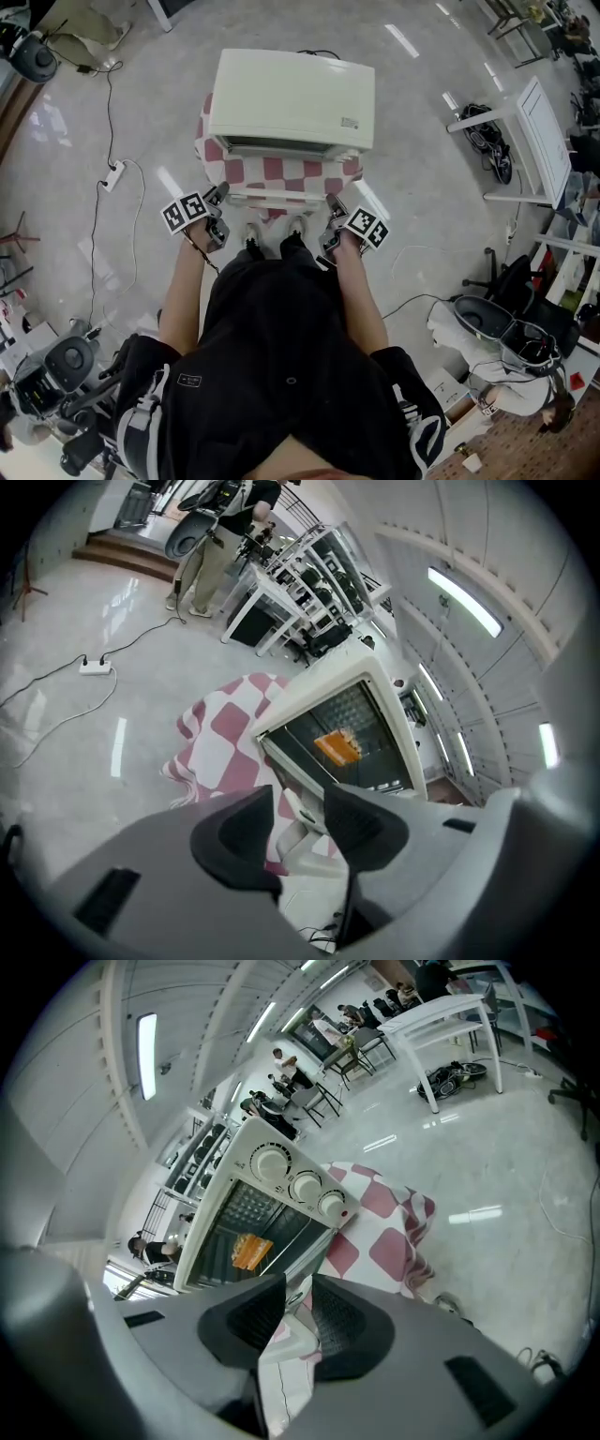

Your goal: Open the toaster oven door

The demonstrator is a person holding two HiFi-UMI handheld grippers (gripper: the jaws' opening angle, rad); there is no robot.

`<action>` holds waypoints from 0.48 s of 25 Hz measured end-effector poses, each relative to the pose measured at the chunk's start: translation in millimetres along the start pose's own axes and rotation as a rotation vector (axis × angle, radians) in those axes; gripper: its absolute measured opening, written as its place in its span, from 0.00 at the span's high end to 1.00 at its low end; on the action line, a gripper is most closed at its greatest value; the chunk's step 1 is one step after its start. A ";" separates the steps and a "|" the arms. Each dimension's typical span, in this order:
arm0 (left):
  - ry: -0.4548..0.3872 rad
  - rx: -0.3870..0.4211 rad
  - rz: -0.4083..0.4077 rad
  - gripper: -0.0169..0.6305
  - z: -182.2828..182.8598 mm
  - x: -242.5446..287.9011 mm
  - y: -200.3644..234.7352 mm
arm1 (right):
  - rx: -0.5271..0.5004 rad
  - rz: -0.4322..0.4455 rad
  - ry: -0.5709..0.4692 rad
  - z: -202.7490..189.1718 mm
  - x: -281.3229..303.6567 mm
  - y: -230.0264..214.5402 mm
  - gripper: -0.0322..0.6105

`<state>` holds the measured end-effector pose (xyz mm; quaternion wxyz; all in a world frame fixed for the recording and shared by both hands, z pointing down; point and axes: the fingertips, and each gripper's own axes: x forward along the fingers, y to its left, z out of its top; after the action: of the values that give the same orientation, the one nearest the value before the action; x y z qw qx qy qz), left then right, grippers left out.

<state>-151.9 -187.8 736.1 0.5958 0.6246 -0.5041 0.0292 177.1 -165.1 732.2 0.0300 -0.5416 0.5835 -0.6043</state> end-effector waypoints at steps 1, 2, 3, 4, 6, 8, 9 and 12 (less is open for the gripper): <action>0.003 0.000 0.003 0.74 -2.0 0.4 -0.5 | -0.004 -0.002 0.008 -1.3 0.1 -1.1 0.79; 0.007 0.002 0.012 0.77 -4.1 0.3 -0.2 | -0.006 -0.003 0.015 -3.2 -0.2 -2.7 0.79; 0.012 0.008 0.026 0.77 -6.5 -0.1 1.1 | -0.007 -0.006 0.023 -5.7 -0.8 -4.7 0.79; 0.020 0.014 0.039 0.77 -9.3 -0.3 3.2 | -0.006 -0.010 0.032 -8.4 -1.3 -7.3 0.79; 0.037 0.018 0.058 0.79 -15.4 0.6 9.5 | -0.009 -0.025 0.058 -14.4 -0.4 -14.4 0.79; 0.057 0.021 0.079 0.80 -21.6 2.8 18.0 | -0.019 -0.039 0.091 -20.8 2.8 -22.7 0.80; 0.068 0.024 0.091 0.81 -24.7 3.9 22.4 | -0.024 -0.046 0.109 -24.0 4.4 -26.5 0.80; 0.099 0.024 0.114 0.82 -33.7 7.0 33.0 | -0.042 -0.068 0.161 -32.9 8.3 -36.3 0.80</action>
<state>-151.5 -158.7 773.8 0.6100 0.5998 -0.5082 0.0997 172.6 -137.0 773.0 -0.0487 -0.5112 0.5778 -0.6344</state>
